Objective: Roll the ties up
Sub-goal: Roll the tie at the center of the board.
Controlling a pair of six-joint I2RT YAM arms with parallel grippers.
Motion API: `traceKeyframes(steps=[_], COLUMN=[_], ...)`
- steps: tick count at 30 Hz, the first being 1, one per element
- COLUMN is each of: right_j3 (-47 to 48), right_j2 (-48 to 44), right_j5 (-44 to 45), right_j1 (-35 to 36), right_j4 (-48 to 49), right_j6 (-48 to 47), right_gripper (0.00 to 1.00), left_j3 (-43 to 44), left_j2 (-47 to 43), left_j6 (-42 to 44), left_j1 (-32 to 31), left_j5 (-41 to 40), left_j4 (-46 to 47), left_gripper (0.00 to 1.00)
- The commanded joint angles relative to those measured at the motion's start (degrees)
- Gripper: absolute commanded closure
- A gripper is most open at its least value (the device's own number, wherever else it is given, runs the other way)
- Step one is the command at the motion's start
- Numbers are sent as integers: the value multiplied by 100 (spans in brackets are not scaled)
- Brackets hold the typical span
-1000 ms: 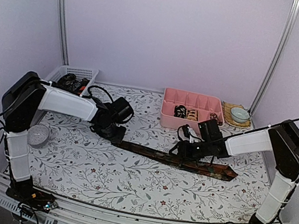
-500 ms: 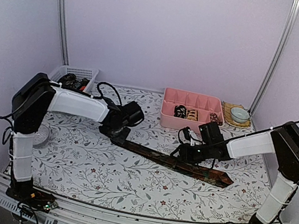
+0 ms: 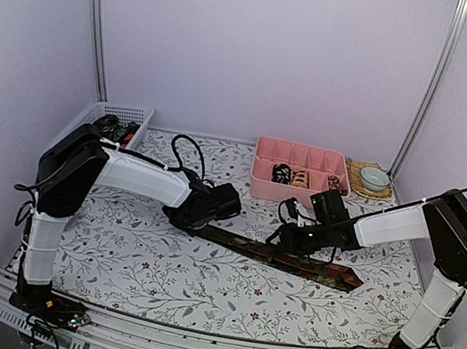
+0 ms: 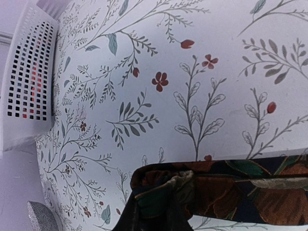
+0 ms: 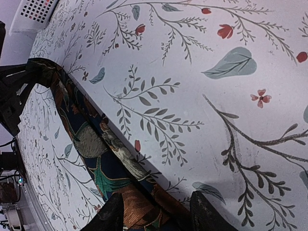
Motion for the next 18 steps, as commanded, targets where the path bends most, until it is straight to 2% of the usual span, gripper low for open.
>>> traceKeyframes(steps=[1,18], right_j3=[-124,187], right_j2=[-64,24], right_j5=[56,-77], right_j1=[56,49], right_j4=[-824,-862], right_j6=[99,186], right_gripper=[53,53], left_j3=[252,673], left_j2=[229,853], left_j6=[25,224], left_j1=[-198,-580], left_j5=[-413,-555], left_j4=[-277,-413], left_gripper=[90,87])
